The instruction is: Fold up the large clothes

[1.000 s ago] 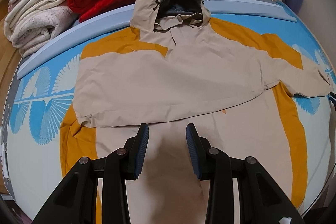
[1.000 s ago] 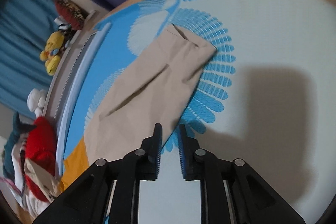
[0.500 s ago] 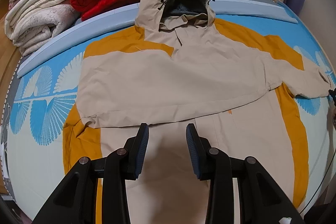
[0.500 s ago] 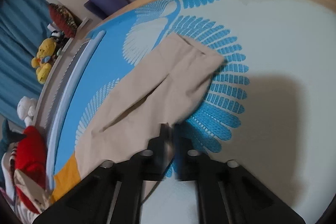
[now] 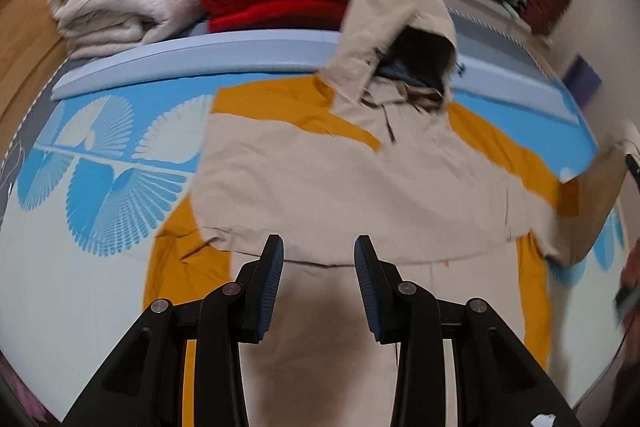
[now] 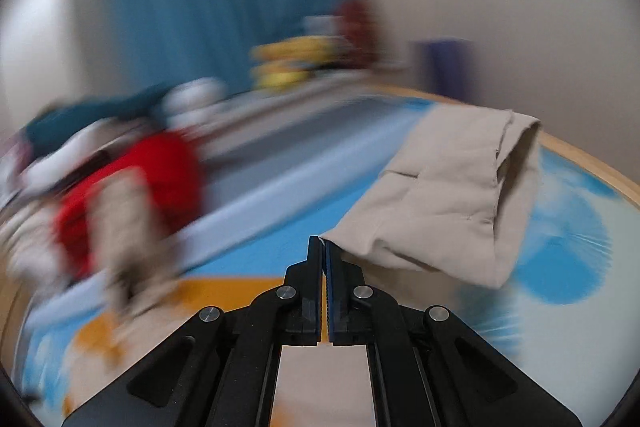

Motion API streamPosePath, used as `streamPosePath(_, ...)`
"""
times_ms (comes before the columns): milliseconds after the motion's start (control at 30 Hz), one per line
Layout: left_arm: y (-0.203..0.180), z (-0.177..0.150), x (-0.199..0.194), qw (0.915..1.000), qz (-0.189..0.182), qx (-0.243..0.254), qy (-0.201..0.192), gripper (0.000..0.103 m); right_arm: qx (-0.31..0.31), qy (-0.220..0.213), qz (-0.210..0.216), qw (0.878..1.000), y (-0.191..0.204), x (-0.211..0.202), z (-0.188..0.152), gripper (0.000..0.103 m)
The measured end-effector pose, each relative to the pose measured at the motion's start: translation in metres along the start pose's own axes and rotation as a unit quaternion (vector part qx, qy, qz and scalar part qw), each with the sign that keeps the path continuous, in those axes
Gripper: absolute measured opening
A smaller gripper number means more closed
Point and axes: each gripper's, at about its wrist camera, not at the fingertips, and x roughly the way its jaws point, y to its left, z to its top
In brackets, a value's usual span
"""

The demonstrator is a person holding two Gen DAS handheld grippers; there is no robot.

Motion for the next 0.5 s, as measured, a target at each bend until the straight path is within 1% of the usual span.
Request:
streamPosePath(33, 0.009, 0.003, -0.003, 0.9999, -0.001, -0.014, -0.002, 0.034, -0.019, 0.007, 0.033, 0.999, 0.034, -0.004, -0.010, 0.002)
streamPosePath(67, 0.016, 0.005, -0.005, 0.9996, -0.003, -0.027, -0.002, 0.034, -0.039, 0.019, 0.074, 0.996, 0.076, -0.011, -0.025, 0.002)
streamPosePath(133, 0.028, 0.009, -0.008, 0.9989, -0.007, -0.045, -0.004, 0.034, -0.052, 0.049, 0.135, 0.988, 0.136, -0.018, -0.057, 0.002)
streamPosePath(167, 0.035, 0.011, -0.011, 0.9985, -0.008, -0.054, -0.004, 0.034, -0.052, 0.069, 0.158, 0.984, 0.159, -0.017, -0.074, 0.002)
streamPosePath(233, 0.042, 0.012, -0.013, 0.9985, -0.009, -0.055, -0.005, 0.034, -0.074, 0.133, 0.189, 0.970, 0.208, -0.008, -0.118, 0.004)
streamPosePath(300, 0.047, 0.011, -0.015, 0.9987, -0.006, -0.051, -0.005, 0.034, -0.079, 0.202, 0.196, 0.956, 0.226, 0.003, -0.148, 0.004)
streamPosePath(333, 0.049, 0.011, -0.015, 0.9988, -0.003, -0.049, -0.004, 0.034, -0.076, 0.225, 0.197, 0.951, 0.227, 0.005, -0.156, 0.004)
streamPosePath(367, 0.051, 0.011, -0.014, 0.9988, -0.001, -0.049, -0.003, 0.034, -0.074, 0.232, 0.196, 0.950, 0.226, -0.002, -0.162, 0.004)
streamPosePath(400, 0.053, 0.011, -0.013, 0.9988, 0.001, -0.050, -0.002, 0.034, -0.077, 0.229, 0.191, 0.952, 0.220, -0.010, -0.160, 0.005)
streamPosePath(467, 0.056, 0.011, -0.009, 0.9986, 0.002, -0.053, -0.001, 0.034, -0.090, 0.217, 0.164, 0.958, 0.206, -0.028, -0.150, 0.007)
streamPosePath(500, 0.057, 0.010, -0.005, 0.9985, 0.001, -0.056, 0.003, 0.033, -0.085, 0.212, 0.151, 0.962, 0.196, -0.035, -0.146, 0.009)
